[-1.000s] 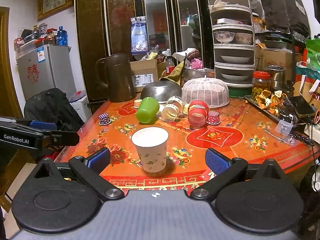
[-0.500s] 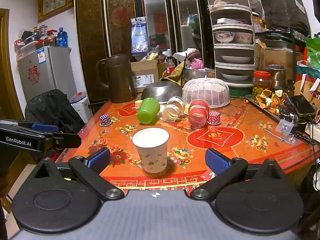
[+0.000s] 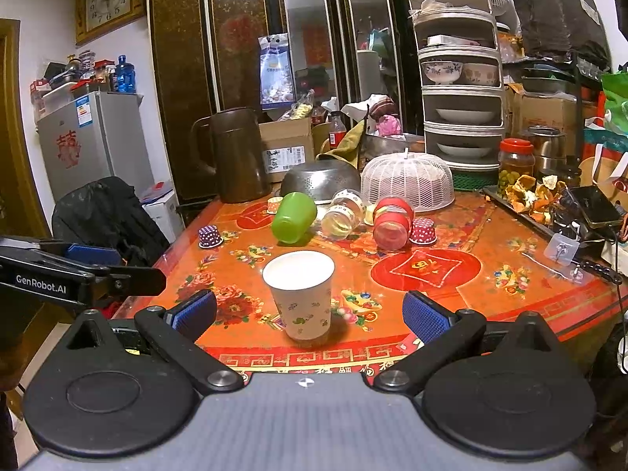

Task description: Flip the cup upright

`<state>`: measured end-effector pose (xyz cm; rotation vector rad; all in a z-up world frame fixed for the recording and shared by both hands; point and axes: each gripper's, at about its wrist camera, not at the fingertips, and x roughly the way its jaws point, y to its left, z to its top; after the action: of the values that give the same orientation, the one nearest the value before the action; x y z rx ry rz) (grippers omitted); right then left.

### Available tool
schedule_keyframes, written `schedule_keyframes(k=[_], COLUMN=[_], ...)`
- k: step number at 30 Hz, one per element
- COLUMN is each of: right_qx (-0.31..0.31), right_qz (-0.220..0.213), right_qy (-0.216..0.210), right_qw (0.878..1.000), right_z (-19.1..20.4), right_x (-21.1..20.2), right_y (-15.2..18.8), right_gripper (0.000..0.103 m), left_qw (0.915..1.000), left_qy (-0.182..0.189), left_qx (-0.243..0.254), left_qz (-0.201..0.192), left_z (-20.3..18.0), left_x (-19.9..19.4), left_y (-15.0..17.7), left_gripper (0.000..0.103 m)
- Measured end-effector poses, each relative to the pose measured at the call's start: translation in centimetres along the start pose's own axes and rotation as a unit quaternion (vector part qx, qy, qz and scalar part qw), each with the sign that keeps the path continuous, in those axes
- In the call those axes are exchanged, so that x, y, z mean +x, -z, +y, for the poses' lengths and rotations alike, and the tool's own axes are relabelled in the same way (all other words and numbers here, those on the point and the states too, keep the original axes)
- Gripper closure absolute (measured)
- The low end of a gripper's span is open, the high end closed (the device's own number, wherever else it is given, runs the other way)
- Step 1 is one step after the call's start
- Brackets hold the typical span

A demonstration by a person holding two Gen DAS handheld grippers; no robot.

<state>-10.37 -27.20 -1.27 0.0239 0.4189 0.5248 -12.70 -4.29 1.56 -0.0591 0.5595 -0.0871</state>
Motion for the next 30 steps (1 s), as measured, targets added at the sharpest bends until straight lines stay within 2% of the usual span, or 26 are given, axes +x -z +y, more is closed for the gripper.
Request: schedule_keyframes(k=[30], right_qx=[0.002], right_qz=[0.001], right_qy=[-0.003], right_qw=[1.000], right_z=[0.26], right_x=[0.02], right_y=[0.18], right_gripper=[0.001], left_qw=[1.0000], left_qy=[0.000], left_qx=[-0.001], left_qz=[0.002], left_z=[0.02], left_x=[0.18], left_y=[0.12], left_gripper=[0.000])
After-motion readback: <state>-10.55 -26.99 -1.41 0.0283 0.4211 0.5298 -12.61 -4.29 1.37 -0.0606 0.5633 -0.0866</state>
